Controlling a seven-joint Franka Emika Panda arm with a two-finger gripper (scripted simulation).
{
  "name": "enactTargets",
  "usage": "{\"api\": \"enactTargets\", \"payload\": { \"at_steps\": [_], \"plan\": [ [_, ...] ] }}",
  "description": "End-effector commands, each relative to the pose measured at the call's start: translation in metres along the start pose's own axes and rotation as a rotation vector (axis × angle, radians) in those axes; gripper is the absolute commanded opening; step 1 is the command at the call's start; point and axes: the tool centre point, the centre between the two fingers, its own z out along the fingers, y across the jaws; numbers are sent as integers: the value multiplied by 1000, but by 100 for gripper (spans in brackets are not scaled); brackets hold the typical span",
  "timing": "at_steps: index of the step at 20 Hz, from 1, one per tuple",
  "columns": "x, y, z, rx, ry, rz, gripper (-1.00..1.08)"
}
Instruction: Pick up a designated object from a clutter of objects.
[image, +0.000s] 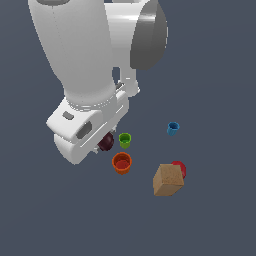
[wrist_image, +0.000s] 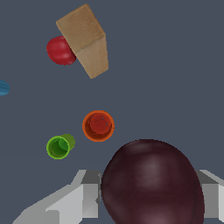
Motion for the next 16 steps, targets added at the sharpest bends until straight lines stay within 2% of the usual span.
{"api": "enactTargets", "payload": {
  "at_steps": [1, 16],
  "plan": [
    [-8, 11, -22, 0, 0, -1, -100],
    [-41, 59, -109, 0, -2, 0, -100]
  ]
}}
